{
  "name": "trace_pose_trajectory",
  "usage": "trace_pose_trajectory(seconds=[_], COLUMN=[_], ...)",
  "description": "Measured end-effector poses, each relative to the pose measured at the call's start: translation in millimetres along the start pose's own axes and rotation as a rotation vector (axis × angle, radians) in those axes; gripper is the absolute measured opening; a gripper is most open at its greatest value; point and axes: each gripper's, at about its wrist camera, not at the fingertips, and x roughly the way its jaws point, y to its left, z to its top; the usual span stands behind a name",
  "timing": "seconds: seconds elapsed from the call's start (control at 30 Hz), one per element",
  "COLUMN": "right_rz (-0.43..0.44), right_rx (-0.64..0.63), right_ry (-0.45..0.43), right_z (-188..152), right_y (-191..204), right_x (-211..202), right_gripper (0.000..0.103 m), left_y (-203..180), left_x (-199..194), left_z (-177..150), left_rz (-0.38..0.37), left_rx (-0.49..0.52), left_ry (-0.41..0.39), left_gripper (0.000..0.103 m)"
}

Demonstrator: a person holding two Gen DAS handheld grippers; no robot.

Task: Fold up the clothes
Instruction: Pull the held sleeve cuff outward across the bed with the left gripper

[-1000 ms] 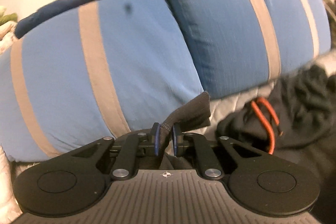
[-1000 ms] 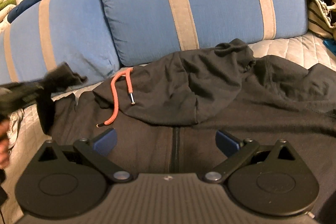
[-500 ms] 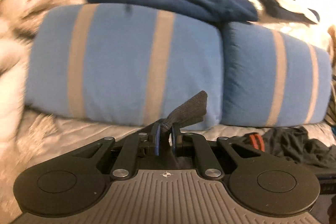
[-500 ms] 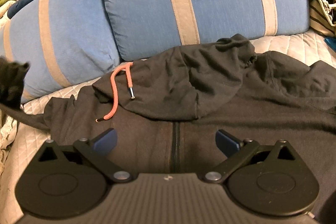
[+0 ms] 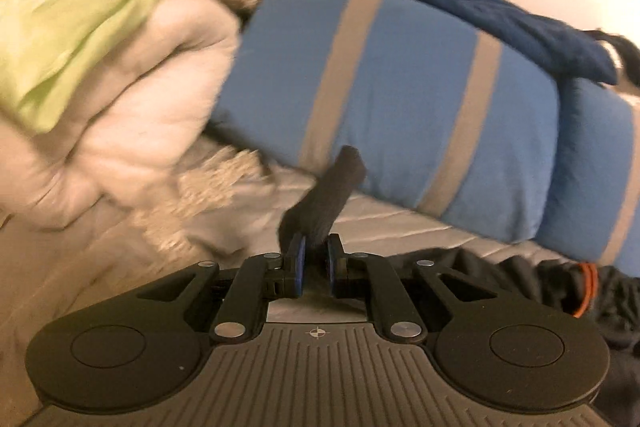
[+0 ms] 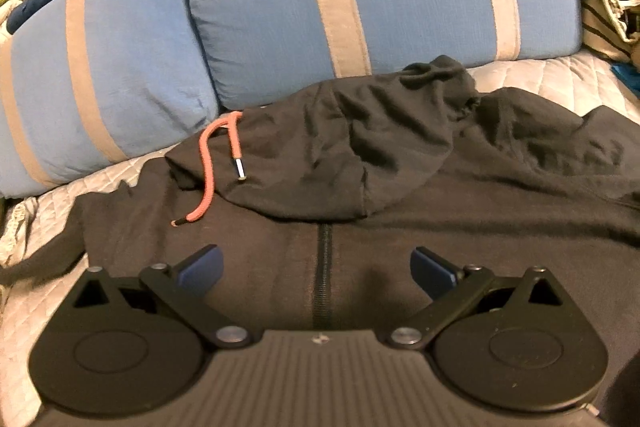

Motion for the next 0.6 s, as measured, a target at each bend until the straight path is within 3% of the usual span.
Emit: trace_pose_trajectory(seconds=[0.27, 0.6], right_rz=[-0.022, -0.002], right_rx=[-0.017, 0.031], right_ry=[0.002, -0.012], right_z=[-3.9, 8.9], right_y=[0.2, -11.4], right_x=[0.4, -15.1], right_gripper=[0.103, 0.103], left_y=[43.3, 71.6], left_x=[-7.3, -23.1], left_z=[-28.0, -45.7], left_rz=[0.082, 0.079], left_rx=[-0.107, -0.185], left_ry=[0.046, 0.073], left_gripper=[0.011, 0.012])
